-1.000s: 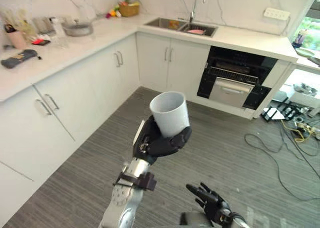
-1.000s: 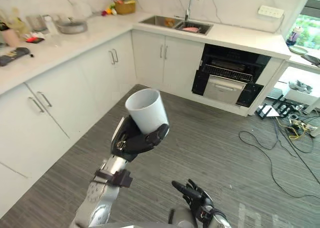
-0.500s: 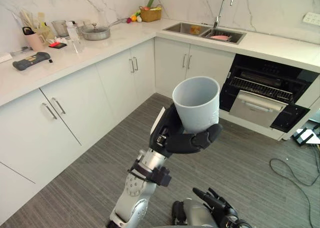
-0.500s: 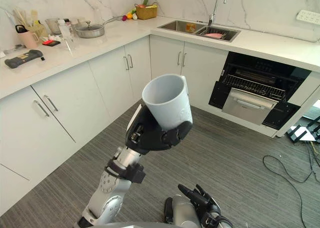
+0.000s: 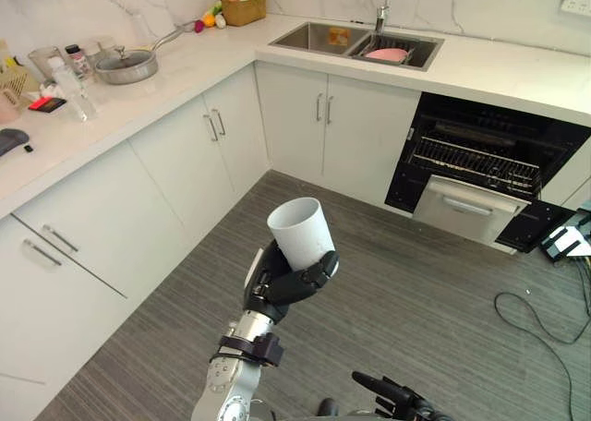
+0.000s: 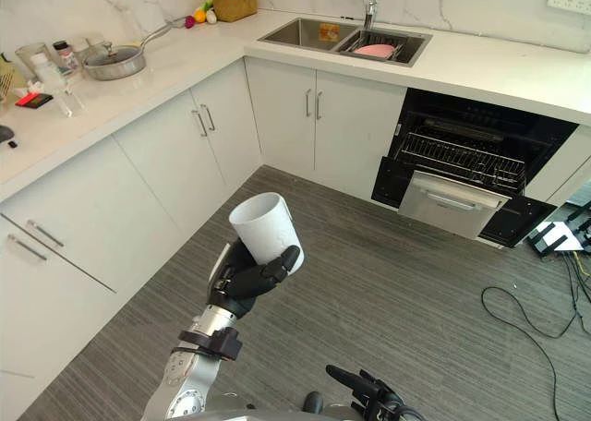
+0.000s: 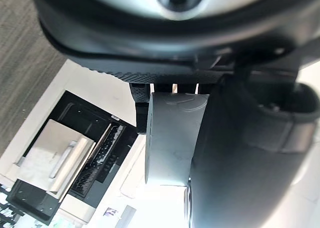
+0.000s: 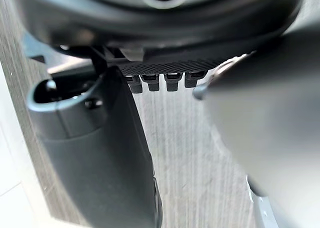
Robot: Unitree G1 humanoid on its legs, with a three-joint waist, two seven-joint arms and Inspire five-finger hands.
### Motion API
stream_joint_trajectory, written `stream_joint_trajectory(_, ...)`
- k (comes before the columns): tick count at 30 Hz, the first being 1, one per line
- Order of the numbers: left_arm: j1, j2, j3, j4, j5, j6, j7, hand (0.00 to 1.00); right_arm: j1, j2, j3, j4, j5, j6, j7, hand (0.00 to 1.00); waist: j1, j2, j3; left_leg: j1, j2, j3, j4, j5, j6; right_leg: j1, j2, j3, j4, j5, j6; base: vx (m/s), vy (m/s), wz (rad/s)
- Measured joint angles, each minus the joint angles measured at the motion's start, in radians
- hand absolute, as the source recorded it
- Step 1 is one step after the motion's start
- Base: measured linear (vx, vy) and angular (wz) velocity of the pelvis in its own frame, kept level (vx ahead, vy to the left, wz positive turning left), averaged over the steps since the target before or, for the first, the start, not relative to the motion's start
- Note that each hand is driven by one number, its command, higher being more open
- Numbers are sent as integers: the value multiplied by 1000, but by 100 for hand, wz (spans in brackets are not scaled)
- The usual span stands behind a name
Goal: Walk over to the sink, pick up the cup, carry it to the dishwasher, place the cup inside the dishwasher, then close the dishwasher door
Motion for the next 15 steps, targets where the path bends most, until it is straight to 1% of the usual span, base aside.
stream_joint_trajectory(1,8,-11,6,-18,10,-4,2,0,3,10,1,2,10,-29,7,100,0,10,7,-25,2,-54,-8,30,-16,16,10,21,18,-26,11,183,156,-60)
stream_joint_trajectory(2,13,-19,21,-18,19,-5,2,0,10,20,-2,17,9,-70,5,100,1,11,9,-26,-6,-83,-13,58,5,23,9,50,64,-67,25,192,182,-70)
stream_joint_trajectory(3,14,-23,32,-16,24,-7,2,0,14,21,-8,27,8,-102,16,100,2,11,8,-17,-10,-85,-6,75,25,20,4,72,101,-97,33,241,222,-95)
stream_joint_trajectory(4,14,-26,62,-8,29,-18,1,0,32,23,-30,36,7,-174,43,100,0,6,5,4,-17,-66,14,107,57,-7,-12,117,195,-163,51,275,261,-91)
stream_joint_trajectory(5,11,-23,92,6,28,-22,2,0,65,29,-62,36,6,-236,61,100,-17,-5,-1,10,-35,-36,53,95,71,-21,-40,143,265,-222,74,357,361,-72)
stream_joint_trajectory(6,11,-15,103,17,27,-22,2,0,89,35,-76,35,5,-261,60,100,-33,-16,-13,15,-54,-28,57,70,86,-24,-64,146,290,-247,92,395,374,-28)
stream_joint_trajectory(7,9,-3,120,22,27,-23,3,0,139,48,-103,25,-1,-307,60,100,-51,-34,-30,33,-94,-9,49,39,108,-47,-108,150,401,-293,151,344,305,-12)
stream_joint_trajectory(8,3,-1,133,22,26,-27,8,0,174,58,-106,7,-1,-340,58,100,-57,-51,-18,55,-115,8,52,14,120,-108,-148,151,588,-295,178,352,242,-21)
stream_joint_trajectory(9,-2,4,135,21,27,-27,22,0,220,71,-104,-21,-2,-363,51,100,-60,-69,-7,92,-135,20,50,-8,130,-157,-184,142,752,-244,188,266,163,-31)
stream_joint_trajectory(10,-3,12,132,18,29,-27,32,0,258,86,-100,-49,-4,-371,40,100,-63,-83,-1,135,-149,33,38,-30,134,-185,-220,113,846,-185,172,361,190,-45)
stream_joint_trajectory(11,-3,31,116,3,48,-26,48,0,299,109,-97,-88,-20,-375,25,100,-77,-95,5,223,-163,47,-16,-50,137,-218,-279,56,965,-39,96,385,168,-44)
stream_joint_trajectory(12,-3,36,110,-5,63,-27,54,0,307,115,-98,-105,-26,-375,21,100,-86,-83,2,256,-162,50,-44,-52,141,-236,-286,45,1010,10,71,473,177,-40)
stream_joint_trajectory(13,-5,39,103,-23,89,-28,72,0,319,125,-98,-154,-45,-376,10,100,-103,-78,-5,288,-160,53,-73,-59,144,-277,-286,46,1059,-20,62,473,141,-22)
stream_joint_trajectory(14,-24,39,99,-35,109,-34,94,0,324,137,-88,-225,-99,-459,2,100,-133,-75,-8,313,-150,61,-95,-62,136,-328,-271,45,1049,-96,68,495,111,-26)
stream_joint_trajectory(15,-50,38,96,-34,125,-35,112,0,340,149,-85,-305,-168,-659,0,100,-148,-57,-1,347,-136,73,-124,-64,133,-369,-232,31,965,-150,77,441,78,-24)
